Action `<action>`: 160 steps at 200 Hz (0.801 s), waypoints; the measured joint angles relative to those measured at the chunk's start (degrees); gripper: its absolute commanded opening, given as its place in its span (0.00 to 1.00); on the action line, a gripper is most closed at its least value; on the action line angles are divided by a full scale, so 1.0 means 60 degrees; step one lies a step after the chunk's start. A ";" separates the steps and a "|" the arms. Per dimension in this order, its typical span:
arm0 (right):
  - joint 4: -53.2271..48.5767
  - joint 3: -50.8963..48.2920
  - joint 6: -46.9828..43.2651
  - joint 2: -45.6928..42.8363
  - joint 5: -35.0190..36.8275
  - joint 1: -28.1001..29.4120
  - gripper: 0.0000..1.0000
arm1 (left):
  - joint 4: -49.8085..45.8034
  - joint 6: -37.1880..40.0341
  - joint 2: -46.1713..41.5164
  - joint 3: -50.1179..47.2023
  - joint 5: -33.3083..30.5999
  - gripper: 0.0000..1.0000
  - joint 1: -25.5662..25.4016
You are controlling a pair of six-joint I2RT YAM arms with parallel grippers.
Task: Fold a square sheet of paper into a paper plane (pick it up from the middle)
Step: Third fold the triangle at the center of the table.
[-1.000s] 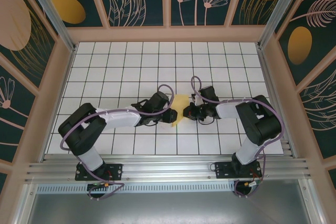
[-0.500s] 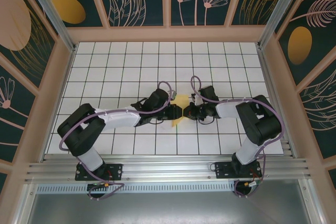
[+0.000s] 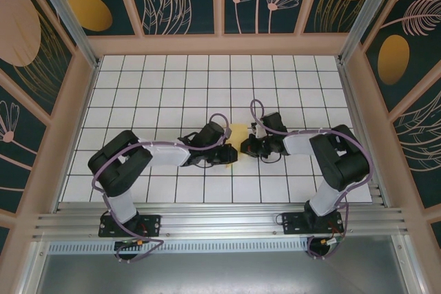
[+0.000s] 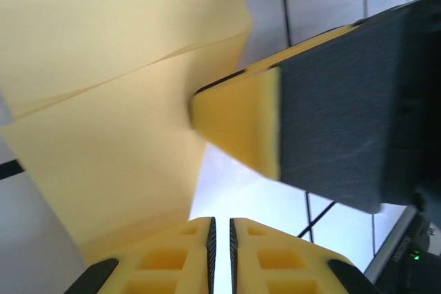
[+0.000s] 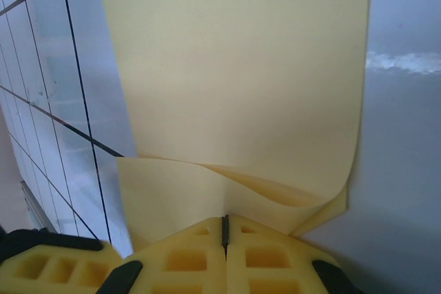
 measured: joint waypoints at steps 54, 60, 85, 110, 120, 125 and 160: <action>-0.0044 0.0022 0.0000 0.0000 0.0007 0.0000 0.05 | -0.0280 0.0109 0.0168 -0.0011 -0.0244 0.17 0.0000; -0.0066 0.0033 0.0000 0.0000 0.0007 0.0000 0.05 | -0.0280 0.0117 0.0189 -0.0018 -0.0248 0.17 0.0000; -0.0109 0.0058 0.0004 0.0000 0.0036 0.0018 0.05 | -0.0211 0.0149 0.0299 -0.0025 -0.0197 0.16 0.0004; -0.0175 0.0095 0.0007 0.0000 0.0080 0.0018 0.05 | -0.0106 0.0186 0.0335 -0.0058 -0.0095 0.16 0.0036; -0.0189 0.0102 0.0025 -0.0011 0.0087 0.0018 0.05 | -0.0025 0.0186 0.0335 -0.0106 -0.0062 0.15 0.0040; -0.0204 0.0109 0.0029 -0.0025 0.0098 0.0018 0.05 | 0.0011 0.0186 0.0335 -0.0127 -0.0044 0.15 0.0047; -0.0379 0.0113 0.0073 -0.0492 0.0448 0.0025 0.06 | 0.0259 0.0277 0.0331 -0.0266 -0.0018 0.13 0.0055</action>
